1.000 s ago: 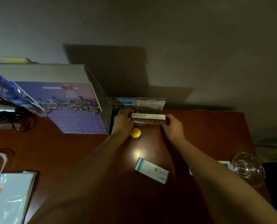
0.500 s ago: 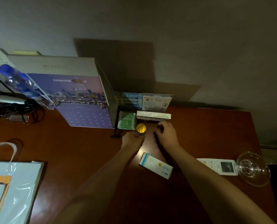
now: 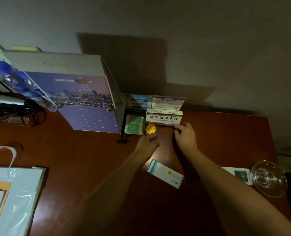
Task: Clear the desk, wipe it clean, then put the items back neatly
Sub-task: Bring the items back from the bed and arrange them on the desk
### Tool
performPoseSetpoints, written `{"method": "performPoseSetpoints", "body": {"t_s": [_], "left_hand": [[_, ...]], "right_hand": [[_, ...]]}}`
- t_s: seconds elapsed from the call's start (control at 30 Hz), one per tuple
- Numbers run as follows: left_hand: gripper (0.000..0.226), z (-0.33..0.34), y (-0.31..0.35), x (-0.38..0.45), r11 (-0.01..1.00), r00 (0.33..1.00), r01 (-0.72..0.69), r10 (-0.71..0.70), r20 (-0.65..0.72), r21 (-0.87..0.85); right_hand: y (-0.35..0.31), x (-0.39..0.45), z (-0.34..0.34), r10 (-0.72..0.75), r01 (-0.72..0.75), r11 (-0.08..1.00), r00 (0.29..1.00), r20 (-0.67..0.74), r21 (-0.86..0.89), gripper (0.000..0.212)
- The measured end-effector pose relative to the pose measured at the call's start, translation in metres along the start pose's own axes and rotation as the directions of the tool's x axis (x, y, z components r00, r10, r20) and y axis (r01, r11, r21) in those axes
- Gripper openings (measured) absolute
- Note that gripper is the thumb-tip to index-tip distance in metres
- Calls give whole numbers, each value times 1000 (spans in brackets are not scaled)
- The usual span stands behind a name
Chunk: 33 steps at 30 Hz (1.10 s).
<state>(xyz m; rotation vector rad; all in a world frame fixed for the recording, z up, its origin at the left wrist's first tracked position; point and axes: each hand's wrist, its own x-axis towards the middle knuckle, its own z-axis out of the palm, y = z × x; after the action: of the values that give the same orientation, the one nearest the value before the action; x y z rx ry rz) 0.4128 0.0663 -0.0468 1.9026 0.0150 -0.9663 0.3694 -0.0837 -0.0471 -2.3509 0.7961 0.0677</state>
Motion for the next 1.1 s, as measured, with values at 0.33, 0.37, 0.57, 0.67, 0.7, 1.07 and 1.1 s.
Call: {"method": "performPoseSetpoints", "body": {"t_s": [0.33,0.37,0.57,0.67,0.7,1.07,1.1], "left_hand": [[48,-8,-2,1,994,999,-31,35,-35,103],[47,-8,-2,0,993,999,-25,29,-34,112],[36,-18,-13,-21,902,998,15,-37,43,430],[46,-23,-24,-47,903,985,106,-154,83,416],[52,-23,-25,-55,908,979,102,-165,122,407],[37,-2,-19,-95,881,982,-152,82,172,447],[36,0,-19,-94,885,984,-144,83,155,442]], "right_hand": [[-3,-8,2,18,-19,1000,999,41,22,31],[-2,-10,1,31,-32,999,998,46,18,31],[22,-54,-9,20,-7,996,989,145,-86,18],[35,-87,-11,133,-118,988,977,169,-97,14],[36,-95,-11,163,-147,984,969,184,-98,22],[22,-133,-10,511,-610,694,792,334,383,24],[22,-132,-12,506,-594,698,804,313,399,26]]}}
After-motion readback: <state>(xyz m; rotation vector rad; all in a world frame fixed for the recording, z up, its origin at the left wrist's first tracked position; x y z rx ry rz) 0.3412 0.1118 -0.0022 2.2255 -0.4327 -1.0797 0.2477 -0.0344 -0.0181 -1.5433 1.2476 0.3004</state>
